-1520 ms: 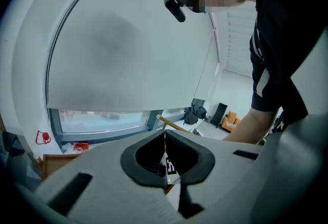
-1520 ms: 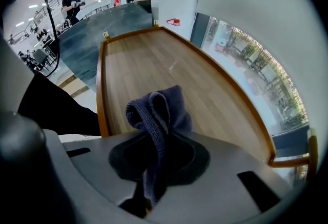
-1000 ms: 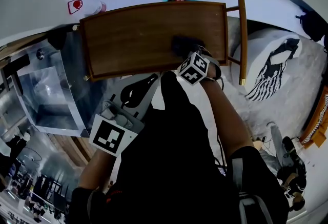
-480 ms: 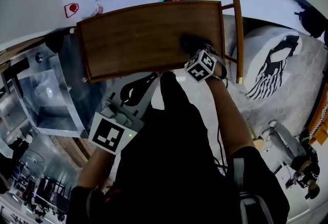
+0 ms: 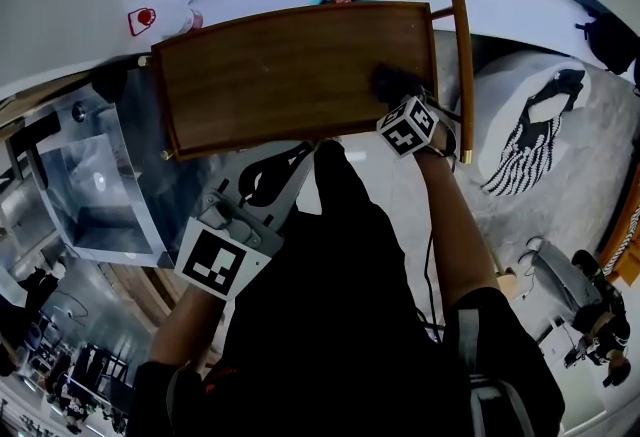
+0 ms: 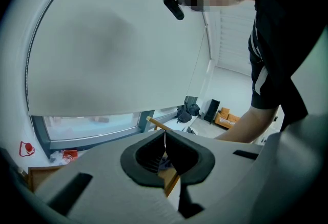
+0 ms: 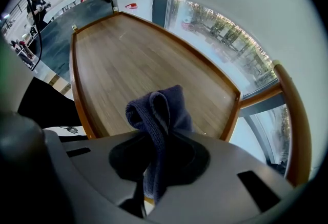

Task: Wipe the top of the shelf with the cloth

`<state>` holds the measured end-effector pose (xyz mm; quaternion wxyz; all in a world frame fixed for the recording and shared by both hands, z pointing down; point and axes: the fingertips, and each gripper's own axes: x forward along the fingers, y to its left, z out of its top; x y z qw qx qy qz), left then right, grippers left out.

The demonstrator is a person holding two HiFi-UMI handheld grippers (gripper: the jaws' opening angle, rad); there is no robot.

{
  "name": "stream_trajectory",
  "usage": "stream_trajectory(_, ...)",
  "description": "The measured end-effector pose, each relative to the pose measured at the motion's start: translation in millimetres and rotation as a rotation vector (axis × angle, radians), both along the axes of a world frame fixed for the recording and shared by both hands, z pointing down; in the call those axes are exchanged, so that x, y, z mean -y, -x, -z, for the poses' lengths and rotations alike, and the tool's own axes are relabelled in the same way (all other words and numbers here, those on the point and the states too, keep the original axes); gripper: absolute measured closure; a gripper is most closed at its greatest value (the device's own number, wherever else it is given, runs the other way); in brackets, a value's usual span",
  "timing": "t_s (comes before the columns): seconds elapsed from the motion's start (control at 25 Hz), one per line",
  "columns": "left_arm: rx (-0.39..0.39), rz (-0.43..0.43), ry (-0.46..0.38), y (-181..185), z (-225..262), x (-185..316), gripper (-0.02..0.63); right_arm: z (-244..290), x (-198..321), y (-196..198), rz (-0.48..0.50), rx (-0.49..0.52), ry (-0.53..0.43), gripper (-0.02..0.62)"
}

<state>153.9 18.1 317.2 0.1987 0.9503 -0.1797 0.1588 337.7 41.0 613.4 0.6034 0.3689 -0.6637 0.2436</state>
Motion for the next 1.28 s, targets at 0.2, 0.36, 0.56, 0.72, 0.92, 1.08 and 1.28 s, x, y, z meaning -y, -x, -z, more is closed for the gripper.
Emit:
stream_trajectory(0.2, 0.007, 0.009, -0.007, 8.3, 3.4, 0.1, 0.584, 2.0, -0.7, -1.9, -0.019, -0.005, -0.009, 0.548)
stream_trajectory(0.36, 0.013, 0.023, -0.023, 19.7, 7.7, 3.2, 0.584, 10.4, 4.7, 3.5, -0.027, 0.0, -0.031, 0.548)
stream_trajectory(0.56, 0.017, 0.063, -0.058, 41.2, 19.7, 14.9, 0.584, 39.0, 22.2, 18.4, -0.015, 0.008, -0.099, 0.548)
stream_trajectory(0.72, 0.011, 0.085, -0.115, 59.0, 37.3, 26.5, 0.584, 77.3, 43.7, 40.7, -0.004, 0.029, -0.188, 0.548)
stream_trajectory(0.92, 0.002, 0.119, -0.176, 81.8, 60.7, 37.5, 0.584, 126.8, 70.0, 76.5, 0.033, 0.055, -0.286, 0.548)
stream_trajectory(1.08, -0.006, 0.14, -0.218, 97.0, 79.1, 41.9, 0.584, 165.3, 85.2, 102.3, 0.062, 0.077, -0.358, 0.548)
stream_trajectory(1.28, -0.024, 0.167, -0.269, 114.4, 102.4, 47.8, 0.584, 220.4, 101.4, 133.1, 0.081, 0.125, -0.461, 0.548)
